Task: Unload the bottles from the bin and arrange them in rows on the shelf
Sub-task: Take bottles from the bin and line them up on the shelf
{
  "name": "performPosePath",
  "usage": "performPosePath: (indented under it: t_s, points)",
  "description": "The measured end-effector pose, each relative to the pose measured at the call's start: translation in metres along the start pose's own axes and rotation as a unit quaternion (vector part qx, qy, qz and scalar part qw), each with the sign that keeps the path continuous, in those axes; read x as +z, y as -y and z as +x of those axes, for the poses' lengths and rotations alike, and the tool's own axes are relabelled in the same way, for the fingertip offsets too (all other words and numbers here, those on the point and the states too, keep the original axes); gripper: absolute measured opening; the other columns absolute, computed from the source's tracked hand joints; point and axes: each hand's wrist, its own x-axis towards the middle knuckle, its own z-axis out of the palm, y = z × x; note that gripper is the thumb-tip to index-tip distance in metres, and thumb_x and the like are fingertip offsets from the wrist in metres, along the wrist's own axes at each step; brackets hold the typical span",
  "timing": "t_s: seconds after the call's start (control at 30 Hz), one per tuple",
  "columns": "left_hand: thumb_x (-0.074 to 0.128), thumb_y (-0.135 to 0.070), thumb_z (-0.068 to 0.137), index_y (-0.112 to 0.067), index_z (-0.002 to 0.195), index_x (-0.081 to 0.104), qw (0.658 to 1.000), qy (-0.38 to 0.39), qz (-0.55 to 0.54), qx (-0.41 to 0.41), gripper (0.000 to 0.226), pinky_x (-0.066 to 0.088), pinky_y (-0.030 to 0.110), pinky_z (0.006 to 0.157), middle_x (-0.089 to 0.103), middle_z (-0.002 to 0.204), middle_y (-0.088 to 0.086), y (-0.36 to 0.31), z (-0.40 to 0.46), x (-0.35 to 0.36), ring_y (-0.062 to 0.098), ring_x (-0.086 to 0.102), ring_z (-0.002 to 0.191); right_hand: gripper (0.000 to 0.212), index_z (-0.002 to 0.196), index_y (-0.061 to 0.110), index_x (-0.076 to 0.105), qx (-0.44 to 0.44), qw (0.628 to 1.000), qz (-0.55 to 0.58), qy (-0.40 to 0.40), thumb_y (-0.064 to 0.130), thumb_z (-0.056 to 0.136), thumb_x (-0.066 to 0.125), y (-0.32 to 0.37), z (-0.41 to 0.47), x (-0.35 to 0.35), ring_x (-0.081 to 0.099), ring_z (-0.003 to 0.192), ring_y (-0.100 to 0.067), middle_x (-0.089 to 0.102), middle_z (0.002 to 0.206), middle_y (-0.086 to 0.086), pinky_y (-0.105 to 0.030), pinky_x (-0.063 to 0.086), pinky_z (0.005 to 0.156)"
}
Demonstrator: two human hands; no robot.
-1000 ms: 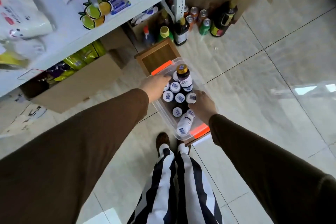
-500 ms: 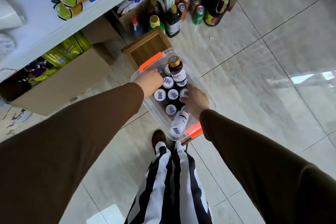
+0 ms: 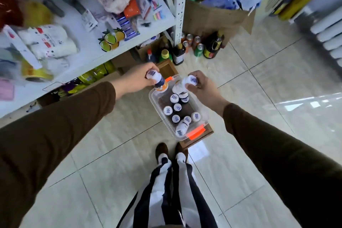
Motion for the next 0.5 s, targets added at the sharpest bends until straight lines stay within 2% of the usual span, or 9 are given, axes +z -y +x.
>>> performPosePath:
  t_s: [0.1,0.13,0.17,0.23,0.3,0.37,0.43,0.5]
  points:
    - [0.072,-0.013,0.087,-0.022,0.117,0.060,0.998,-0.032,-0.059,0.016,0.034,0.047,0.045,0.103,0.064,0.121,0.002,-0.036,-0.033,-0.057,0.023,0.061,0.114,0.024,0.114,0.031,0.055,-0.055,0.998,0.038,0.001,0.030,0.091,0.063,0.063,-0.002,-0.030,0.055,0.075,-0.001,0.061,0.093,0.004,-0.028,0.045,0.073]
    - [0.072,-0.013,0.088,-0.022,0.119,0.060,0.996,-0.046,-0.077,0.022,0.034,0.046,0.043,0.104,0.064,0.123,0.003,-0.048,-0.045,-0.075,0.023,0.061,0.116,0.026,0.117,0.033,0.054,-0.070,0.996,0.048,0.008,0.032,0.092,0.061,0.083,-0.004,-0.038,0.057,0.079,-0.004,0.062,0.098,-0.003,-0.035,0.048,0.075]
    - [0.072,-0.013,0.088,-0.024,0.119,0.061,0.993,-0.065,-0.093,0.027,0.034,0.046,0.040,0.103,0.065,0.123,0.002,-0.059,-0.057,-0.092,0.022,0.061,0.115,0.028,0.120,0.033,0.054,-0.086,0.995,0.057,0.015,0.034,0.092,0.060,0.104,-0.005,-0.046,0.058,0.083,-0.009,0.063,0.102,-0.011,-0.044,0.049,0.079]
    - [0.072,-0.015,0.089,-0.028,0.119,0.062,0.985,-0.106,-0.132,0.042,0.034,0.045,0.035,0.100,0.066,0.121,-0.001,-0.079,-0.085,-0.123,0.017,0.062,0.111,0.036,0.124,0.029,0.055,-0.121,0.990,0.072,0.013,0.040,0.090,0.060,0.146,-0.009,-0.059,0.058,0.087,-0.017,0.064,0.109,-0.017,-0.049,0.051,0.086]
    - [0.074,-0.019,0.088,-0.033,0.119,0.062,0.974,-0.145,-0.166,0.050,0.036,0.046,0.034,0.099,0.066,0.120,-0.007,-0.094,-0.112,-0.149,0.011,0.062,0.110,0.045,0.122,0.025,0.058,-0.152,0.986,0.070,-0.010,0.050,0.084,0.062,0.186,-0.015,-0.069,0.059,0.083,-0.015,0.068,0.104,-0.011,-0.049,0.052,0.084]
    - [0.076,-0.024,0.085,-0.032,0.120,0.060,0.965,-0.183,-0.182,0.045,0.039,0.048,0.039,0.103,0.064,0.126,-0.006,-0.106,-0.137,-0.171,0.012,0.060,0.117,0.049,0.112,0.024,0.061,-0.174,0.982,0.061,-0.034,0.060,0.079,0.064,0.223,-0.020,-0.076,0.063,0.078,-0.019,0.069,0.095,-0.007,-0.050,0.053,0.082]
    - [0.077,-0.024,0.084,-0.028,0.118,0.060,0.954,-0.217,-0.201,0.043,0.038,0.046,0.042,0.106,0.064,0.130,-0.002,-0.115,-0.160,-0.189,0.017,0.059,0.120,0.051,0.099,0.022,0.063,-0.186,0.979,0.058,-0.054,0.066,0.074,0.067,0.257,-0.026,-0.082,0.063,0.075,-0.028,0.069,0.090,-0.014,-0.054,0.054,0.078]
    - [0.076,-0.022,0.085,-0.026,0.115,0.061,0.944,-0.245,-0.217,0.049,0.034,0.048,0.035,0.103,0.065,0.127,-0.002,-0.124,-0.182,-0.202,0.015,0.061,0.115,0.057,0.091,0.015,0.063,-0.203,0.974,0.068,-0.069,0.068,0.071,0.070,0.288,-0.032,-0.085,0.060,0.070,-0.031,0.066,0.087,-0.022,-0.055,0.053,0.072]
